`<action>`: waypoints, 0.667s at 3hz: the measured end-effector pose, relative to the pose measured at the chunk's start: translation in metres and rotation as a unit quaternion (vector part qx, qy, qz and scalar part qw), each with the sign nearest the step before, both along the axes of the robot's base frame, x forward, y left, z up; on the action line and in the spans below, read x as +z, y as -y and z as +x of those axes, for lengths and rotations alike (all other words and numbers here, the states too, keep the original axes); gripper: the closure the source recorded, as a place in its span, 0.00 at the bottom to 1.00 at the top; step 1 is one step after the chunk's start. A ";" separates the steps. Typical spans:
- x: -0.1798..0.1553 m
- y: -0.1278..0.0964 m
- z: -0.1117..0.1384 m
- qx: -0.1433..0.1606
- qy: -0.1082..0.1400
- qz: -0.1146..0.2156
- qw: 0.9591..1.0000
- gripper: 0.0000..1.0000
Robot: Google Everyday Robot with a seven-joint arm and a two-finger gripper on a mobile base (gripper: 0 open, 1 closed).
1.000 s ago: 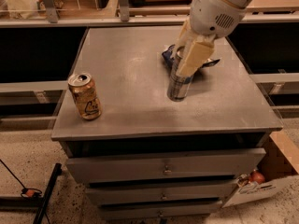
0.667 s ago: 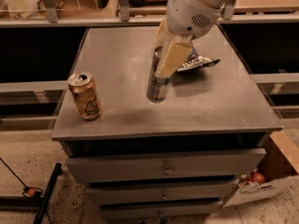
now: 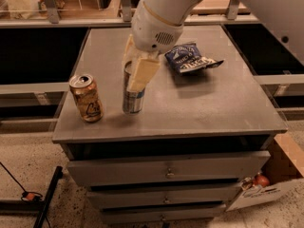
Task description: Move redbull can near orange can
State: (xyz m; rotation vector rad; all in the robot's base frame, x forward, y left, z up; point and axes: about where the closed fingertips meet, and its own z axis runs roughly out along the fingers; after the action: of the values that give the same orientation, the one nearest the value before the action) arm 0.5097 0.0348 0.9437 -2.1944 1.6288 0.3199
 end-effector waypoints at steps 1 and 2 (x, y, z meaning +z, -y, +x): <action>-0.015 -0.019 0.000 0.008 0.003 -0.009 1.000 1.00; -0.022 -0.030 0.000 0.015 0.003 -0.014 1.000 1.00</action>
Offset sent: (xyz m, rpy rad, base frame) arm -0.0003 0.0405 -0.0308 -0.0417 -0.0028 0.0440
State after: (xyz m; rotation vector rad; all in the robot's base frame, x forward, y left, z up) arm 0.5092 0.0651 0.9212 -2.2403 1.6083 0.2996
